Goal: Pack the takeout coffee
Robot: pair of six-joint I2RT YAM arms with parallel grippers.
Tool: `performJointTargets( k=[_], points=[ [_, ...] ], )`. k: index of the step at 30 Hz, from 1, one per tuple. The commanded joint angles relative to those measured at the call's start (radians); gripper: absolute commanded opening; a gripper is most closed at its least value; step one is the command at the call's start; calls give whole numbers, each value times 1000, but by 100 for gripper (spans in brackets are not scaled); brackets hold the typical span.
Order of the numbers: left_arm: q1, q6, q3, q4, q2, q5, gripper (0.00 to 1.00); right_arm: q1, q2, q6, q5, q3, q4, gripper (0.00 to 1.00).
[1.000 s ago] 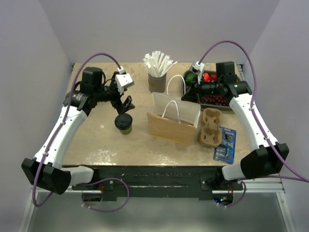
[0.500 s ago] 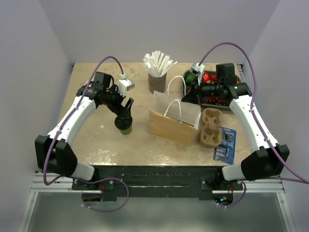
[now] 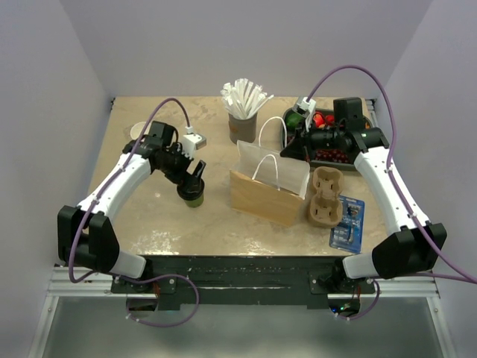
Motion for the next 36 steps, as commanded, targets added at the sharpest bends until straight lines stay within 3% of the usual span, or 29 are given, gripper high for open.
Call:
performJointTargets(
  k=[1,24,31,36],
  points=[
    [2,-18,-26,13,-37,14,99,-1,-19,-5,2,16,12,0],
    [-15,22,-59,28,-24,14,98,-1,-14,-22,11,22,3,0],
    [-15,83,-64,-18,-48,43,80,18,-25,-79,38,54,-31,0],
    [-15,143,-81,-55,-66,94,59,58,-35,-131,77,85,-67,0]
  ],
)
